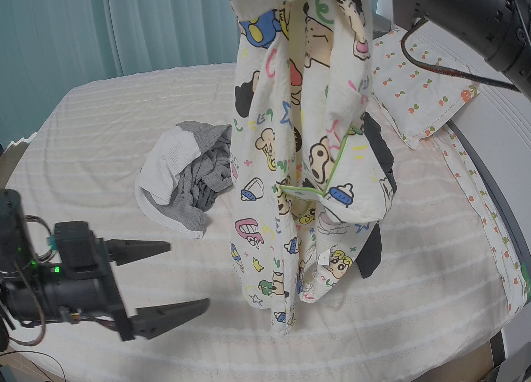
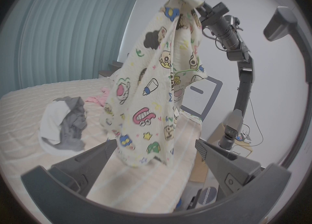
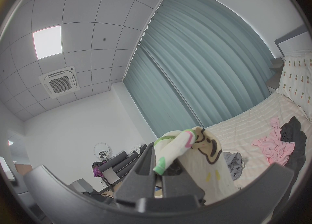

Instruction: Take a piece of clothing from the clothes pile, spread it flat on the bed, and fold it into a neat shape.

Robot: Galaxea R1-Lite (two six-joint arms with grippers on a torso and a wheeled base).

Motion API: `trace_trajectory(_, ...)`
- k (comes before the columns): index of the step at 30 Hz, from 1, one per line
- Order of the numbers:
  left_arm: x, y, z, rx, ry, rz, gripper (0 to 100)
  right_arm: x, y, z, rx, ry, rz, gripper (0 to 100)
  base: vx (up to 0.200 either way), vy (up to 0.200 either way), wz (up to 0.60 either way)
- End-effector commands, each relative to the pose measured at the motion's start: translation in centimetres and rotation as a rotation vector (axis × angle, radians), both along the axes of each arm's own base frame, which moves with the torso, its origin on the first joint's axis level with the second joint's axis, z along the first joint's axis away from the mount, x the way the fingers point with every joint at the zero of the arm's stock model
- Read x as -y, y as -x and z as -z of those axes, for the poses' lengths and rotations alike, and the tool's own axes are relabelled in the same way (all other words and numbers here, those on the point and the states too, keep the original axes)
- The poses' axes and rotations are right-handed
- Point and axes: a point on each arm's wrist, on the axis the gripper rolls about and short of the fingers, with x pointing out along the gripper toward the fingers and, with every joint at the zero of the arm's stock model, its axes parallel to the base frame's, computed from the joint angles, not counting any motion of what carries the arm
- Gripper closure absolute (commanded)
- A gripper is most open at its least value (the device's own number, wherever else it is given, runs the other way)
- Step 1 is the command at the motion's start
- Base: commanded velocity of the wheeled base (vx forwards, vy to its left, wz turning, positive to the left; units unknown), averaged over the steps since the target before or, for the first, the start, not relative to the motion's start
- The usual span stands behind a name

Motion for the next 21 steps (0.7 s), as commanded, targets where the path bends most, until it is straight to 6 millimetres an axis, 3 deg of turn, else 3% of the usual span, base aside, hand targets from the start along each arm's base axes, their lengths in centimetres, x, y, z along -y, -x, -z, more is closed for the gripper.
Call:
trace_trajectory(1, 10.5, -3.3, 6.2, -0.11, -0.053, 0.078, 0, -0.8, -0.9, 0.2, -0.033, -0.019, 0.016, 100, 0.0, 0.0, 0.0)
trace_trajectory(9, 13.8, -3.8, 6.1, -0.061, 0.023, -0.077, 0, -0.4, -1.6, 0.3, -0.042, -0.022, 0.04, 100, 0.0, 0.0, 0.0)
trace_trajectory(12, 15.3, -3.7, 4.8, -0.069, 0.111, -0.145, 0, 0.1, -2.0, 0.3, -0.06, -0.038, 0.053, 100, 0.0, 0.0, 0.0)
trace_trajectory(16, 16.1, -4.0, 3.5, -0.027, 0.155, -0.221, 0, 0.4, -2.4, 0.5, -0.073, -0.037, 0.062, 100, 0.0, 0.0, 0.0)
trace_trajectory(21, 16.1, -4.3, 3.5, 0.001, 0.145, -0.329, 0, 0.4, -2.3, 0.7, -0.078, -0.031, 0.062, 100, 0.0, 0.0, 0.0)
